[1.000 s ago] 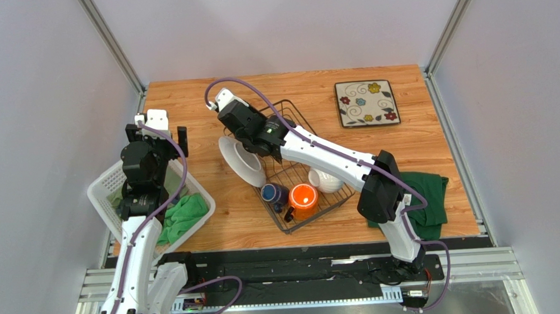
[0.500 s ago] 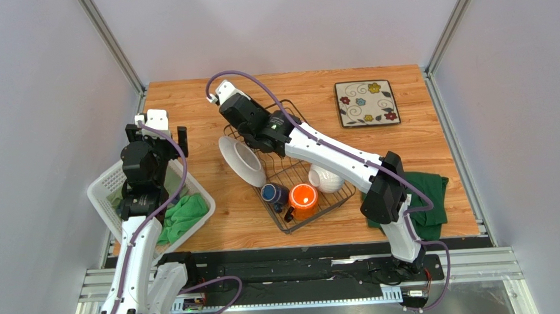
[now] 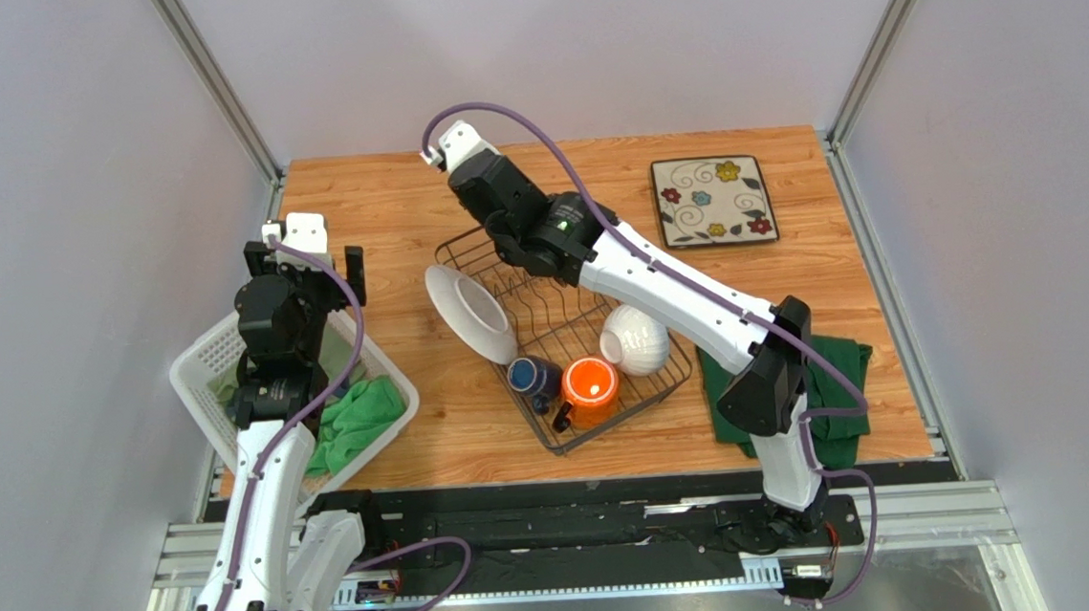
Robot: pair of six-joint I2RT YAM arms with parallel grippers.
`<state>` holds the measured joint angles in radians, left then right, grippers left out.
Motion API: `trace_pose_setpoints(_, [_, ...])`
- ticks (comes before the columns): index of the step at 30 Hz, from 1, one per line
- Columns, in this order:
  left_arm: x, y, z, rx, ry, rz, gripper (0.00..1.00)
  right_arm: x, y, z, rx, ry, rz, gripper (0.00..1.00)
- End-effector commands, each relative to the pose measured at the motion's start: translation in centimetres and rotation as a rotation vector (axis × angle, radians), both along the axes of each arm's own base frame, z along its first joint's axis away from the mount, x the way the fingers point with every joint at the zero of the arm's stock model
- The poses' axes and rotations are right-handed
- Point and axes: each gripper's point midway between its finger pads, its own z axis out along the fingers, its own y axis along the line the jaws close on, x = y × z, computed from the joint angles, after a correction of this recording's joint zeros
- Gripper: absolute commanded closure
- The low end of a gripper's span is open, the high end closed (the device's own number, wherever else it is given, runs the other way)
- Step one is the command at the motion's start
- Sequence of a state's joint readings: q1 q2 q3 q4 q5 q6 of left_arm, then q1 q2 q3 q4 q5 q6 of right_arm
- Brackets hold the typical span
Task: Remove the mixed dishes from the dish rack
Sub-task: Pick up the plate from the dish rack.
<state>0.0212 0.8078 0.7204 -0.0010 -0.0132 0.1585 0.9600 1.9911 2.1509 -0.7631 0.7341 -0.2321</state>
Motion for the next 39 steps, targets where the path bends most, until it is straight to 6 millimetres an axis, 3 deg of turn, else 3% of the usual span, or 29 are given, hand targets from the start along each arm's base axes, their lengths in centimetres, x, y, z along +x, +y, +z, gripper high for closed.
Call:
trace_pose_setpoints(1, [-0.1,-0.1,1.6,-0.012,-0.057,0.000,0.04,0.6,-5.0,11.4,0.251,-0.192,-0.096,1.00])
trace_pose_setpoints(5, [-0.1,-0.5,1.5,-0.012,-0.053,-0.024,0.04,1.5,-7.3,12.5,0.320,-0.182,-0.120,1.00])
trace_pose_setpoints(11, [-0.5,-3.2,1.2,-0.056,-0.010,-0.171,0.05,3.0,-12.1,13.8,0.388,-0.185,-0.184,1.00])
trace_pose_setpoints(13, [-0.7,-4.6,0.3,-0.098,0.058,-0.235,0.05,3.7,-14.0,13.8,0.410,-0.188,-0.221,1.00])
trace_pose_setpoints(14, [-0.8,-5.2,0.8,-0.130,0.071,-0.261,0.05,3.7,-14.6,14.2,0.422,-0.191,-0.222,1.00])
trace_pose_setpoints(16, [-1.2,-6.7,-0.7,-0.184,0.169,-0.331,0.06,4.3,-16.5,14.1,0.435,-0.192,-0.260,1.00])
trace_pose_setpoints(21, [-2.5,-9.3,-2.0,-0.333,0.288,-0.429,0.07,5.3,-19.9,13.2,0.449,-0.186,-0.311,1.00])
trace_pose_setpoints(29, [-3.8,-12.5,-3.3,-0.639,0.486,-0.495,0.07,6.2,-23.2,11.7,0.436,-0.186,-0.383,1.00])
trace_pose_setpoints(35, [-3.1,-14.0,-4.4,-0.832,0.600,-0.496,0.09,6.2,-25.2,11.1,0.408,-0.206,-0.423,1.00])
trace_pose_setpoints(39, [-2.1,-14.4,-4.8,-0.910,0.630,-0.476,0.11,6.9,-27.9,10.7,0.431,-0.204,-0.466,1.00])
